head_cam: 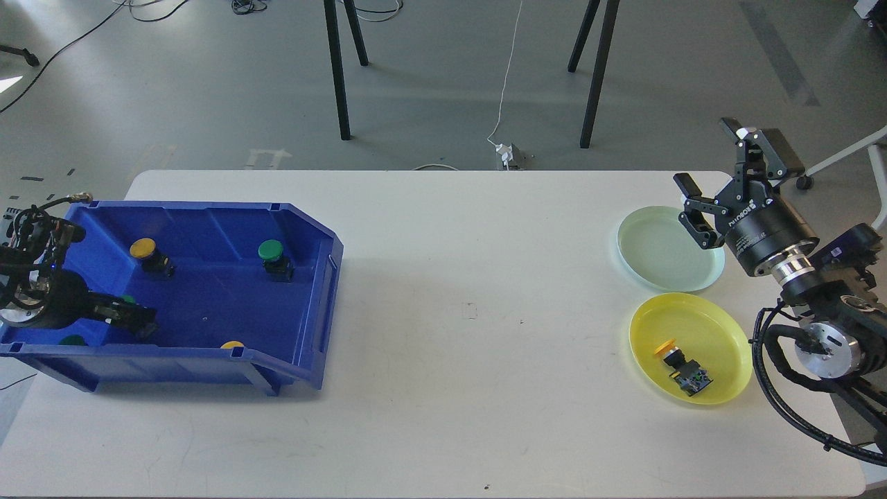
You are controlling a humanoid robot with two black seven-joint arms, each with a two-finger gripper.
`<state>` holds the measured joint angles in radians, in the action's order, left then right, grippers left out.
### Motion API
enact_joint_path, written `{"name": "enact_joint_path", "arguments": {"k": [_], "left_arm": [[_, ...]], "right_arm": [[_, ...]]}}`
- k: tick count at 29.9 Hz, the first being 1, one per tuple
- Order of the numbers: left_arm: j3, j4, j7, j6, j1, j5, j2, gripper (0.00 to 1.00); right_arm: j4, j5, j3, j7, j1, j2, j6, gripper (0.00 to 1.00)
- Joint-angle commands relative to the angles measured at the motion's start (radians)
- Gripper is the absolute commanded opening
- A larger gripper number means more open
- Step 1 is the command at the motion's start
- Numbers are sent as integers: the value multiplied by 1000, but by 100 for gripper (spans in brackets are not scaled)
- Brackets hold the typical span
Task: Pass button and place on color plate
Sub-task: 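Lower the left gripper into the bin and grasp a green-capped button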
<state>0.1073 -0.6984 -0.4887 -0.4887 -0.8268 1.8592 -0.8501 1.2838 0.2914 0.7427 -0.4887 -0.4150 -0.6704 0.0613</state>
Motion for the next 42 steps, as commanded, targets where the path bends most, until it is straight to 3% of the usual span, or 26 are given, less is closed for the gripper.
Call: {"name": "enact_joint_path", "arguments": {"k": [1, 13, 18, 31, 42], "left_arm": [[0, 4, 0, 0, 0, 0, 0, 75], [0, 2, 0, 0, 8, 0, 0, 39], [0, 2, 0, 0, 12, 0, 8, 30], [3, -1, 0, 0, 3, -5, 5, 21], [17, -87, 0, 0, -32, -12, -52, 18]], "right_arm": [[0, 0, 0, 0, 2, 0, 0, 97], [0, 0, 0, 0, 12, 0, 0, 97], [0, 0, -2, 0, 12, 0, 0, 97], [2, 0, 1, 0, 21, 0, 0, 97], [-1, 0, 4, 0, 21, 0, 0, 97]]}}
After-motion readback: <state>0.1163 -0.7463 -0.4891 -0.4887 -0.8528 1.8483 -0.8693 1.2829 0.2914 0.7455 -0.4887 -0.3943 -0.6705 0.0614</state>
